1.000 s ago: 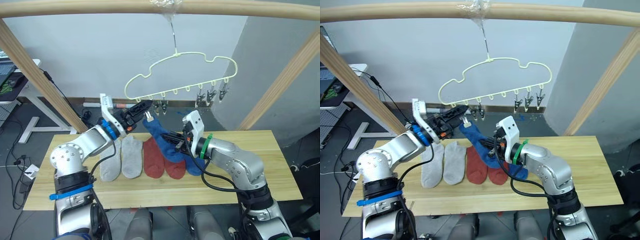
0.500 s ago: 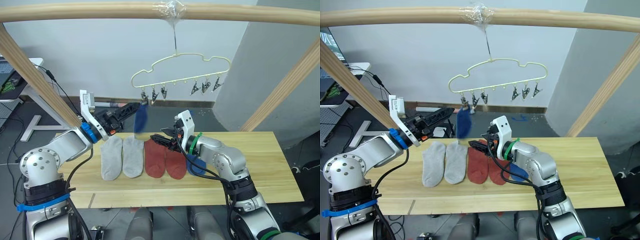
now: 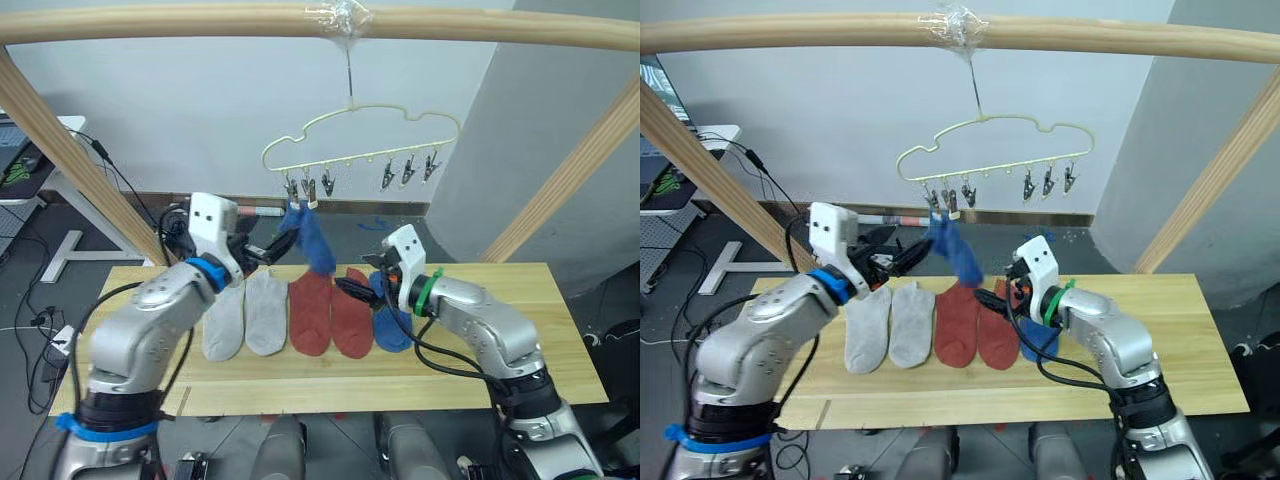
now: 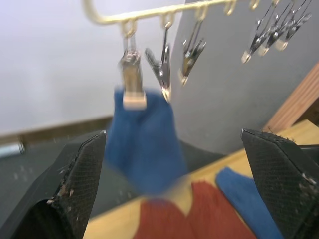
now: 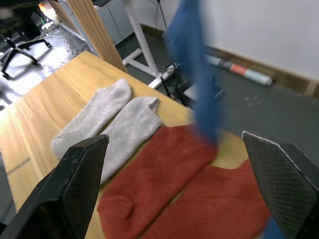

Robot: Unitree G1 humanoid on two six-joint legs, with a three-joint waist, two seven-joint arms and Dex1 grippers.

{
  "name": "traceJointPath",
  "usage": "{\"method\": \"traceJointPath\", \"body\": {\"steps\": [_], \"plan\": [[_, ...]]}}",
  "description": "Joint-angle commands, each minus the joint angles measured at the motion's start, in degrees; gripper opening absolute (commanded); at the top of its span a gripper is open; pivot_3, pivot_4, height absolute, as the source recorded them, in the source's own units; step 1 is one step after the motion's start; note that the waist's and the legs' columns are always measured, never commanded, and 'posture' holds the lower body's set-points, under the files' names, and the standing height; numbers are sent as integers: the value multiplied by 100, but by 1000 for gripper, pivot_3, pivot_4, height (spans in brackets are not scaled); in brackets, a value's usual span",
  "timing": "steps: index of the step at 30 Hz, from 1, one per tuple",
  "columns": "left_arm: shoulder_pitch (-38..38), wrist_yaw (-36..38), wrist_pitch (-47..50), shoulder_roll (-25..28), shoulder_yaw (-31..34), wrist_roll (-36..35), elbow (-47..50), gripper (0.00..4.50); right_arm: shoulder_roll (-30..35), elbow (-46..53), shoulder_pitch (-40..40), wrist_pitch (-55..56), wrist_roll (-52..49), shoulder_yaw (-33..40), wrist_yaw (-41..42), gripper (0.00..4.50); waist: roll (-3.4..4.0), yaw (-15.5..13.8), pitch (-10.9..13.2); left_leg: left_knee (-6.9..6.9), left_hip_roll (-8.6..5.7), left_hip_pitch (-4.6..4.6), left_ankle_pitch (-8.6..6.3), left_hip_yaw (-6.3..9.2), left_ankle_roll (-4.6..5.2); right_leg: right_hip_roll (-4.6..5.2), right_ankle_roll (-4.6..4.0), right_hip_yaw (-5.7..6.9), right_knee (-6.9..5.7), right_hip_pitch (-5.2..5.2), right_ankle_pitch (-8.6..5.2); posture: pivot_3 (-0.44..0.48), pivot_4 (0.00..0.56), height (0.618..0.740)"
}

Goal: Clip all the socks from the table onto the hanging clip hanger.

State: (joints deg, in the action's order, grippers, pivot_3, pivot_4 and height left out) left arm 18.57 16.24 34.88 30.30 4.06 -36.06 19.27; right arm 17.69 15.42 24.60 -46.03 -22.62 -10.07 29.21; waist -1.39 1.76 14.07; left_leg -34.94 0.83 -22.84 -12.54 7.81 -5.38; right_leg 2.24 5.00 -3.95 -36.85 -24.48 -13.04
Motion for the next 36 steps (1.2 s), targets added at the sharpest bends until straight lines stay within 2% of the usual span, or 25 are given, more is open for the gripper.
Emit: {"method": "traceJointPath", "body": {"steps": [1,4,6,10,15,25,36], "plan": [[117,-204,-642,-502,-295,649,73,3906,356,705,-82,248,-81,338,213,4500,1,4,0,1,0,1,0,-2,0,0,0,-2,-1,0,0,36,213,740],[194,-449,-933,-928,-754,1323,49,3047,698,1073,-159,435,-92,498,370,4500,0,-5,0,-3,-3,-5,0,-3,0,2,6,-3,3,1,3,27,210,740],[198,-611,-1099,-1121,-992,1760,10,3047,760,1191,-187,440,-166,591,385,4500,0,-5,0,-3,-4,-5,0,-2,0,2,7,-3,4,2,4,27,210,740],[205,-887,-1416,-1496,-1044,2267,-169,3047,758,1264,-138,510,-167,599,341,4500,0,27,0,-3,-3,-1,0,-2,1,1,7,-3,0,2,4,7,207,740],[401,-1281,-2394,-1885,-1070,3065,-1158,3047,791,1407,-44,805,-136,671,385,4500,1,11,-1,-11,-3,2,1,-2,3,0,10,-2,-1,8,5,-14,205,740],[1015,-1282,-3191,-2332,-677,3178,-2684,3047,815,1416,108,882,-131,794,290,4500,1,15,-1,-12,-5,0,1,-1,2,1,12,-1,0,9,7,-37,200,740],[1425,-1390,-3607,-2588,-664,3471,-3305,3047,832,1305,144,1037,-62,778,253,4500,1,25,-1,-12,-5,0,1,-1,2,1,12,-1,-1,9,8,-44,195,740]]}}
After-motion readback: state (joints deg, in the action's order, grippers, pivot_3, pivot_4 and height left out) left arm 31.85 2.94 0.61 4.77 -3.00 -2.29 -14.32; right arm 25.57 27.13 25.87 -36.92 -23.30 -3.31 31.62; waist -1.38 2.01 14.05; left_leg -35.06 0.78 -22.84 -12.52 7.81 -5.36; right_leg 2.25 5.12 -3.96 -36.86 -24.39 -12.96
